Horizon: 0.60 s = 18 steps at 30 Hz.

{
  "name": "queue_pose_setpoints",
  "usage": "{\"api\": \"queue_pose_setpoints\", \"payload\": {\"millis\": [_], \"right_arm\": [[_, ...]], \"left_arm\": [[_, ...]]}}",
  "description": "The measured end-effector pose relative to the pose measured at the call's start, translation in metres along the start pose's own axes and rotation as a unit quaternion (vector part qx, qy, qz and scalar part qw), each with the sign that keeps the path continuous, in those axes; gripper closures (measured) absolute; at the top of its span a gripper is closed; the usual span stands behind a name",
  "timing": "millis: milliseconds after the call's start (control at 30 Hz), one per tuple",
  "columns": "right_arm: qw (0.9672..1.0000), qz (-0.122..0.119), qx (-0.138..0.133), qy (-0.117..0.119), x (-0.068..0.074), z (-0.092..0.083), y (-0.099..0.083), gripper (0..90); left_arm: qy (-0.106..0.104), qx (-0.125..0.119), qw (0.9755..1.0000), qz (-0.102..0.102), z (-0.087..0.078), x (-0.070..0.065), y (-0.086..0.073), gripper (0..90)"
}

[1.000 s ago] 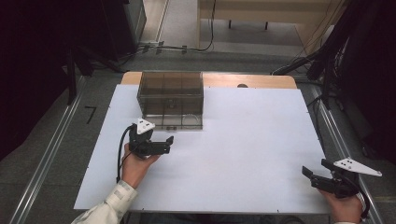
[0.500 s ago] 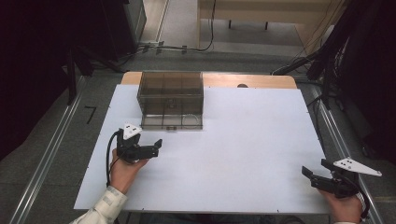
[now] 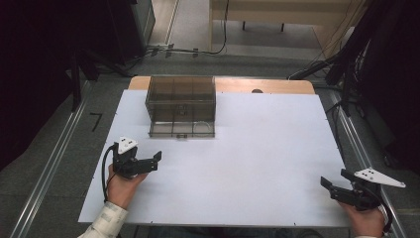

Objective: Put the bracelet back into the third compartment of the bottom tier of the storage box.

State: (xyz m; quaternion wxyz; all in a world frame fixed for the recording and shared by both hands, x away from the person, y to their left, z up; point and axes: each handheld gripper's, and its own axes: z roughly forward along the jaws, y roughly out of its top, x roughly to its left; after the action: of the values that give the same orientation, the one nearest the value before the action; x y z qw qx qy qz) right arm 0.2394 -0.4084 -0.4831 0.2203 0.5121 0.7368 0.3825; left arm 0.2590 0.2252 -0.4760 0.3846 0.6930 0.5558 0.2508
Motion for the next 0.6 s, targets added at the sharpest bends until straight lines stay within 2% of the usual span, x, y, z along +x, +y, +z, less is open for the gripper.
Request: {"api": "queue_pose_setpoints", "payload": {"millis": [133,400,533,600], "right_arm": [[1.0000,0.000,-0.001,0.000,0.000,0.000,0.000,12.8],[1.0000,-0.001,-0.002,0.001,0.000,-0.001,0.000,12.8],[1.0000,0.001,-0.002,0.001,0.000,-0.001,0.000,12.8],[1.0000,0.000,-0.002,0.001,0.000,-0.001,0.000,12.8]], "left_arm": [[0.003,-0.006,1.0000,0.001,-0.004,0.001,-0.003,3.9],[-0.005,0.000,1.0000,0.003,-0.008,0.003,-0.012,4.0],[-0.002,0.006,1.0000,-0.002,-0.010,0.006,-0.017,3.9],[-0.003,0.002,1.0000,-0.005,-0.014,0.009,-0.019,3.9]]}}
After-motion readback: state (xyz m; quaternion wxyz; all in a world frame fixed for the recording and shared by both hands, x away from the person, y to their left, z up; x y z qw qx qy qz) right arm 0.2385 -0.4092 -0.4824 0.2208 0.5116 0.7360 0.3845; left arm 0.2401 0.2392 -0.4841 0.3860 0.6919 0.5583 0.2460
